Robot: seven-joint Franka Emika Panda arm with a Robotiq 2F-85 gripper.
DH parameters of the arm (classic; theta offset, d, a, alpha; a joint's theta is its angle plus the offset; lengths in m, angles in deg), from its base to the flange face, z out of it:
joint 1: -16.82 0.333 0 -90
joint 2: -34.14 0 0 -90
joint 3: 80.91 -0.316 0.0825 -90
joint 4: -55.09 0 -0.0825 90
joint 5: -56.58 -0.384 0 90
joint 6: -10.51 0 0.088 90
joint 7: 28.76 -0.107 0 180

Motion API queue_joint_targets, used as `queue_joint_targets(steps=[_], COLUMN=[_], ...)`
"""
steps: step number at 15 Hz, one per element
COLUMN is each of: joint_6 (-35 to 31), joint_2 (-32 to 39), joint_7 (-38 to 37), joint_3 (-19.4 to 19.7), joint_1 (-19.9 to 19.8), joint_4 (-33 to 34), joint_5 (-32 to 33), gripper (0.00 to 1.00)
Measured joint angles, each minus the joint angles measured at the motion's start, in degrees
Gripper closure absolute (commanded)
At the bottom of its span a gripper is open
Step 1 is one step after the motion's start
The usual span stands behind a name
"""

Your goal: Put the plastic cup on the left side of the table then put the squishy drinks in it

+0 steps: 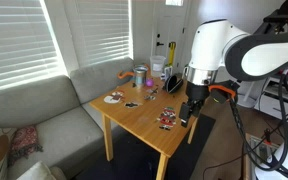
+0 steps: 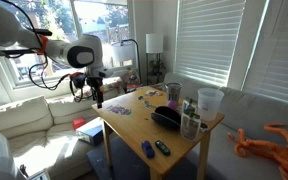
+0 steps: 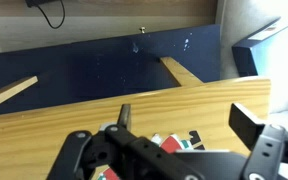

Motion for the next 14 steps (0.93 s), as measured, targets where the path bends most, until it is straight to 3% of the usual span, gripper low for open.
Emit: queue_joint_targets(steps=[12,14], joint_6=[0.0,-1.0], joint_2=[0.0,0.01], joint_7=[-0.06,-2.03], joint_3=[0.1,1.14], joint_1=[-0.12,-1.73], joint_4=[0.0,0.14], joint_5=[0.28,0.95], gripper=[0.0,0.0])
